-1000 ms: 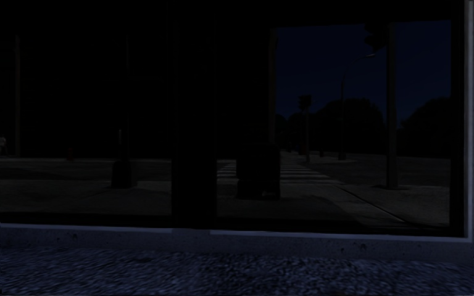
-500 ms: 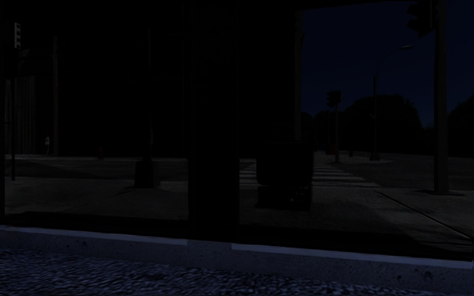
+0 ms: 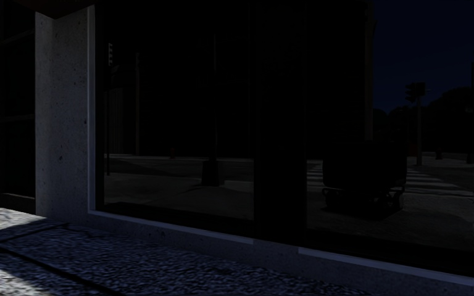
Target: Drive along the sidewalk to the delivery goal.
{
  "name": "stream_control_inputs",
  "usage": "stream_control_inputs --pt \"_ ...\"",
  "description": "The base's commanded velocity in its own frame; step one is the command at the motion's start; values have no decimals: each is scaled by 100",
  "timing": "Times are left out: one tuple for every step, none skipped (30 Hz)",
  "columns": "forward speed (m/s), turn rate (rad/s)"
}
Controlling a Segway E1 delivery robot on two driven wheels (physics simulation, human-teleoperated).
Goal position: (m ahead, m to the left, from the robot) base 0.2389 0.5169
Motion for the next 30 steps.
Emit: stream_control_inputs --pt "0 47" --pt "0 47" --pt "0 46" --pt "0 46" --pt "0 39" --pt "0 30" --pt "0 17" --pt "0 3" --pt "0 3" --pt "0 0" --pt "0 0" --pt "0 0" --pt "0 0" --pt "0 0" --pt "0 0" --pt "0 0" --pt "0 0" --pt "0 0" --pt "0 0" --pt "0 0" --pt "0 0" --pt "0 0" --pt "0 0" --pt "0 0" --pt "0 0" --pt "0 0" --pt "0 0" --pt "0 0" --pt "0 0" --pt "0 0"
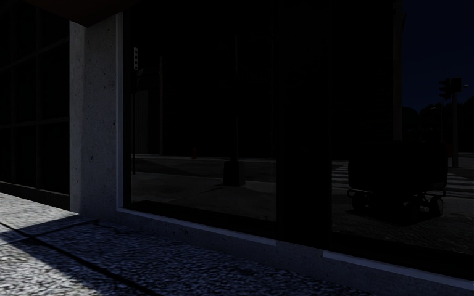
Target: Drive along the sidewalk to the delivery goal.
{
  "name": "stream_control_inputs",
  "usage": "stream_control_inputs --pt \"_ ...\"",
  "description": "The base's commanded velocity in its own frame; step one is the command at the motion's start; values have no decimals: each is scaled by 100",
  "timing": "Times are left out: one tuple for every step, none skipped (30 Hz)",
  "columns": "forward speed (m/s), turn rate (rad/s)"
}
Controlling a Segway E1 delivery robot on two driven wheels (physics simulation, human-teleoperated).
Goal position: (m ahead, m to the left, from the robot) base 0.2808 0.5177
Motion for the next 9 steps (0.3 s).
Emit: stream_control_inputs --pt "0 0" --pt "0 0" --pt "0 0" --pt "0 0" --pt "0 0" --pt "0 0" --pt "0 0" --pt "0 0" --pt "0 0"
